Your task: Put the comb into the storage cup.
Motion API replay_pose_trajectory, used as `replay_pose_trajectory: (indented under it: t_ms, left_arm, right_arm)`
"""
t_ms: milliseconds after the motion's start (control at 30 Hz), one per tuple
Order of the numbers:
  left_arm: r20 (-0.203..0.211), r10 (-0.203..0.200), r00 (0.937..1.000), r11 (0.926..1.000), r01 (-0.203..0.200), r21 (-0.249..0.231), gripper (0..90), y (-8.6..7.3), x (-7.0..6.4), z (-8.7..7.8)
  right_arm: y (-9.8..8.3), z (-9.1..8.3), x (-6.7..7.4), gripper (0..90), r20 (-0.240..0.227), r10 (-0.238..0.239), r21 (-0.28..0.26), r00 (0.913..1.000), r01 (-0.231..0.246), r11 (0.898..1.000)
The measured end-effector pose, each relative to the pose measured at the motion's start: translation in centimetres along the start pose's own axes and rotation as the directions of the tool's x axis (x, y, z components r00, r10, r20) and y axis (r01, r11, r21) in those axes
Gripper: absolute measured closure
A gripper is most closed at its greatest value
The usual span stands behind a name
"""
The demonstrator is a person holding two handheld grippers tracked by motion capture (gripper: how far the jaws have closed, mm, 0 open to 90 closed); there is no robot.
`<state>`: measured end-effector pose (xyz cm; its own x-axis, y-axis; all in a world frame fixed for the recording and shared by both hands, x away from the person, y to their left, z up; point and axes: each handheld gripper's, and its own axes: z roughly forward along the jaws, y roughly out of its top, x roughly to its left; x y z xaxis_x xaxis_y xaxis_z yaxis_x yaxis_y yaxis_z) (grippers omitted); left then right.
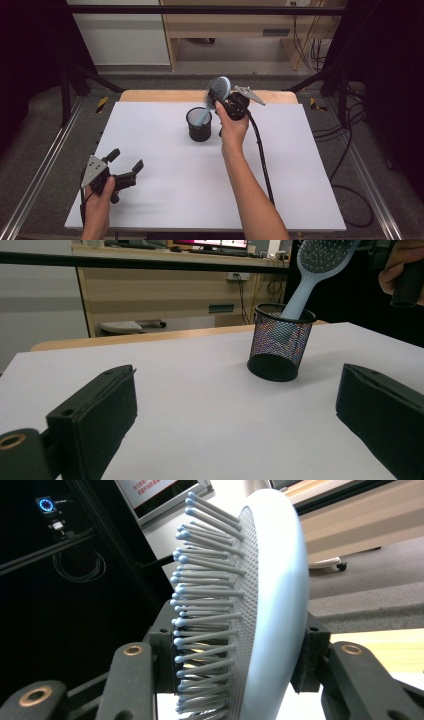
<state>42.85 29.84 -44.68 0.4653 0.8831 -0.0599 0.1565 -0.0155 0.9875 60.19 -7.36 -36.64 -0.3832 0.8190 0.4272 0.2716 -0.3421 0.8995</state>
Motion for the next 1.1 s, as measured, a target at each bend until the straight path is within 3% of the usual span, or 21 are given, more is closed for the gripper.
replay_pose_trajectory:
  t_ms: [67, 400, 1100]
  left_arm:
    - [-0.015, 0.015, 0.9998, 0.9999, -0.015, 0.004, 3.0, 0.0, 0.0, 0.0]
    - [-0.012, 0.014, 0.9998, 0.9999, -0.014, 0.003, 2.9, 0.1, 0.1, 0.0]
    - [-0.010, 0.012, 0.9999, 0.9999, -0.012, 0.005, 2.9, 0.1, 0.1, 0.0]
  right_arm:
    - [-0.2, 0.1, 0.0, 50.5, 0.001, -0.005, 0.005, 1.0000, 0.005, 1.000]
    - [-1.1, 0.3, -0.2, 50.4, 0.002, -0.018, 0.001, 0.9998, 0.018, 1.000]
    - [-2.4, 1.3, -0.2, 50.2, 0.008, 0.007, 0.028, 0.9999, -0.007, 1.000]
